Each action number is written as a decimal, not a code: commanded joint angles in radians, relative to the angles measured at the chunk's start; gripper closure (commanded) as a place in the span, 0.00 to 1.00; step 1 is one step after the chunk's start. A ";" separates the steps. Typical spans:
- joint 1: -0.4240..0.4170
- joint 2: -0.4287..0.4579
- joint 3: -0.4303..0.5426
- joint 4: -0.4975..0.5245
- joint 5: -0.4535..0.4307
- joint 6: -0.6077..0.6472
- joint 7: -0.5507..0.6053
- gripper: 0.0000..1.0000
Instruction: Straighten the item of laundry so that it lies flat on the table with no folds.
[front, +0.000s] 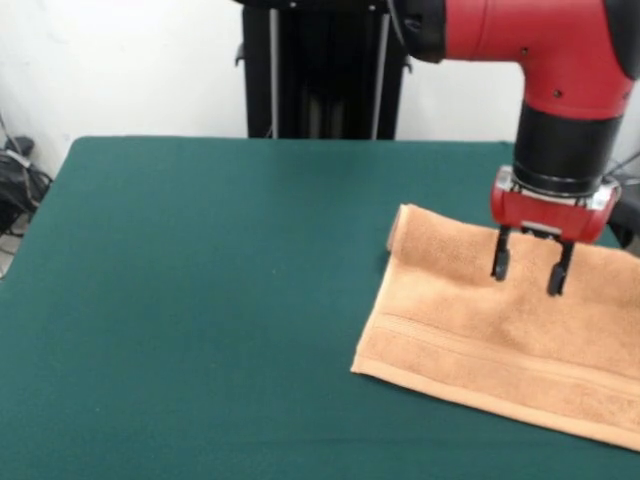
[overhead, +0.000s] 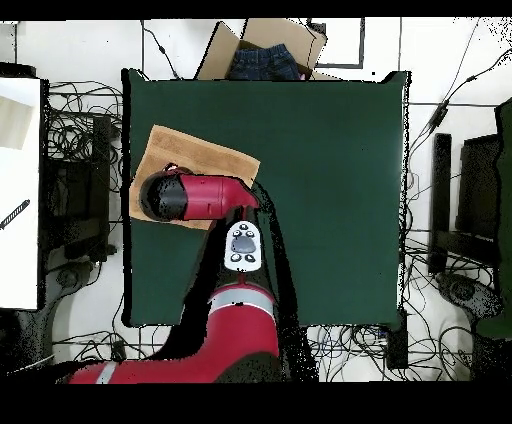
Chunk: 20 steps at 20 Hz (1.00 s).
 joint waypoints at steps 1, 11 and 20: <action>-0.056 0.028 0.097 0.028 -0.063 0.064 -0.043 0.00; -0.170 0.223 0.077 -0.394 -0.249 0.326 -0.281 0.00; -0.207 0.262 0.127 -0.434 -0.348 0.306 -0.261 0.00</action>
